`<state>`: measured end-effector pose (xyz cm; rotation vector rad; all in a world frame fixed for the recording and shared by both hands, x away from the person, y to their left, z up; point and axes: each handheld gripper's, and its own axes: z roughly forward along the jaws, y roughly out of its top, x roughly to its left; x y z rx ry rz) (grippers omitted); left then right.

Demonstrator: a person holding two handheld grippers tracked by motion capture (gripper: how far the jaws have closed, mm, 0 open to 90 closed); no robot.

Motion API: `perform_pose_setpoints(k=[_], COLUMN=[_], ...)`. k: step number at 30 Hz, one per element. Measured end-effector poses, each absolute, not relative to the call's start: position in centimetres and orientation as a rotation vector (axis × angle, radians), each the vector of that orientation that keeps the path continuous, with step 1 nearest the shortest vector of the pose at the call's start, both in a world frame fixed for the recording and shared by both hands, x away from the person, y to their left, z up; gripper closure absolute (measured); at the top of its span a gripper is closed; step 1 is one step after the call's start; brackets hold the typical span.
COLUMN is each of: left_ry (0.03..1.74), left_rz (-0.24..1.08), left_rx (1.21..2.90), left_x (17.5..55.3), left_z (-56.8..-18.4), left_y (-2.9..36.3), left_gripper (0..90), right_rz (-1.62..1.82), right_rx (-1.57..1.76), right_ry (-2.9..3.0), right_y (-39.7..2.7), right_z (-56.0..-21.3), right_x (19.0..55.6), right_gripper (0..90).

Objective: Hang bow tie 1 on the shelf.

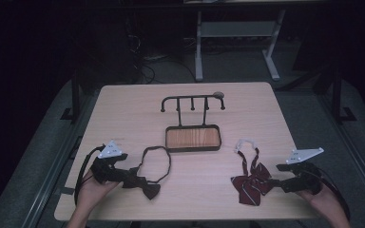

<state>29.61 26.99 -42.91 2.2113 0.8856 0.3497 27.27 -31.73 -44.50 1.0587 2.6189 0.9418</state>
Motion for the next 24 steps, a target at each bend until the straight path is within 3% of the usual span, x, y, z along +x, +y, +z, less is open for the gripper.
perform_pose_setpoints(k=[24], left_ry=[0.885], left_rz=[0.347], left_rx=[2.219], left_x=[29.4], left_z=[-43.2], left_y=[26.9], left_gripper=[27.8], right_rz=[0.968], right_rx=[1.058], right_ry=[2.674], right_y=[-29.7], right_z=[-43.0], right_x=[28.2], right_gripper=[22.8])
